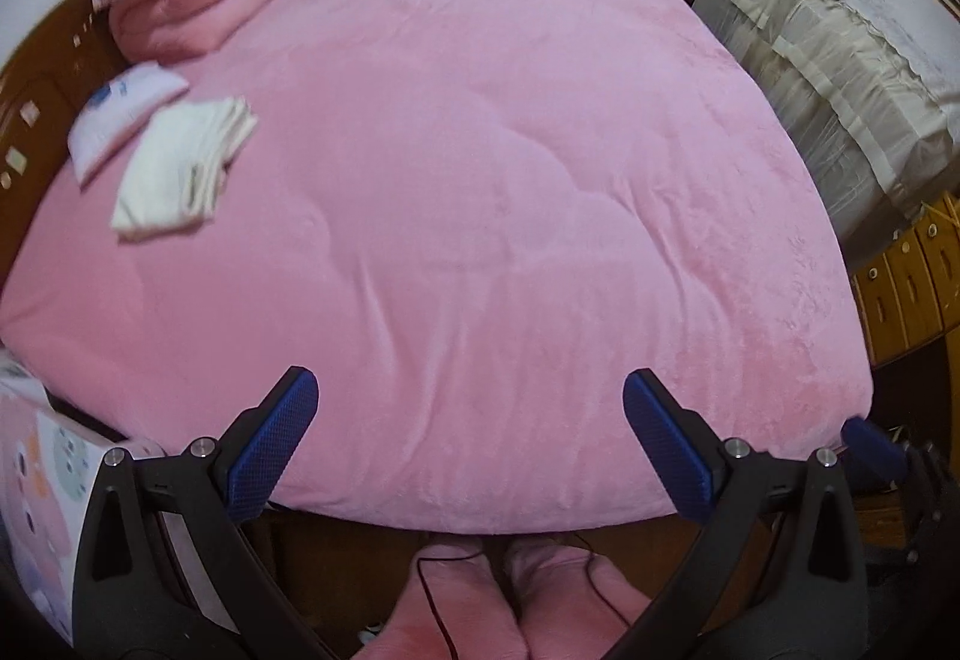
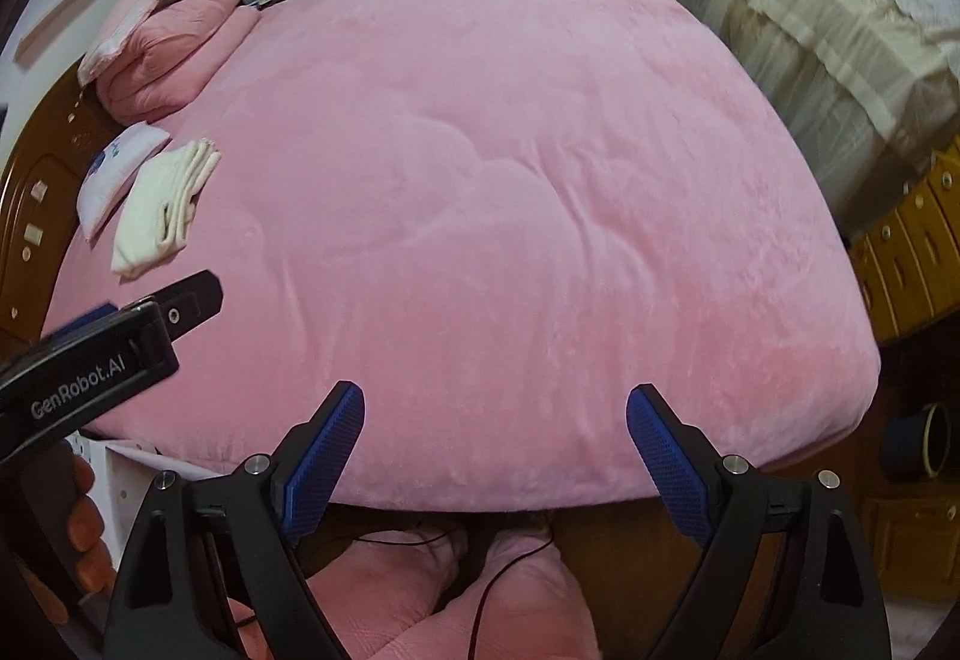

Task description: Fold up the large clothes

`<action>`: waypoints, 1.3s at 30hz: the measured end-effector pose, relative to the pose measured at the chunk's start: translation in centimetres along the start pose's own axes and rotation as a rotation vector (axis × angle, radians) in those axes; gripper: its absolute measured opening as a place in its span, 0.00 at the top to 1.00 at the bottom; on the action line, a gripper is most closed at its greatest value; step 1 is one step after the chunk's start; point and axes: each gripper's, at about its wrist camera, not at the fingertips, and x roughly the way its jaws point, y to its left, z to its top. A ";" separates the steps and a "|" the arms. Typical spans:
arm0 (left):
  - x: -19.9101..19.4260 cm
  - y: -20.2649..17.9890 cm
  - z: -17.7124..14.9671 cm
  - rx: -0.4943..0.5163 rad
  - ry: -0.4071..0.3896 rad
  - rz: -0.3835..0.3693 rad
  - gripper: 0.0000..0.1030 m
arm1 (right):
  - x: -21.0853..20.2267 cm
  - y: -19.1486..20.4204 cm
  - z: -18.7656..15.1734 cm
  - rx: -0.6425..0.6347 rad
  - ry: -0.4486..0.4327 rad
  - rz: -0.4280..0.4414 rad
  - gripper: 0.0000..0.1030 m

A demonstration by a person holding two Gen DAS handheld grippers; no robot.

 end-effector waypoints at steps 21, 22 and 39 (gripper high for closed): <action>-2.2 1.1 -0.5 -0.056 -0.088 -0.008 0.02 | -6.5 2.3 1.2 0.004 -0.163 0.009 0.01; -2.2 1.1 -0.4 -0.055 -0.091 -0.005 0.02 | -6.8 2.1 1.2 0.008 -0.168 0.010 0.01; -1.7 1.6 -0.5 -0.070 -0.049 -0.037 0.01 | -8.9 3.0 1.8 -0.053 -0.219 0.015 0.00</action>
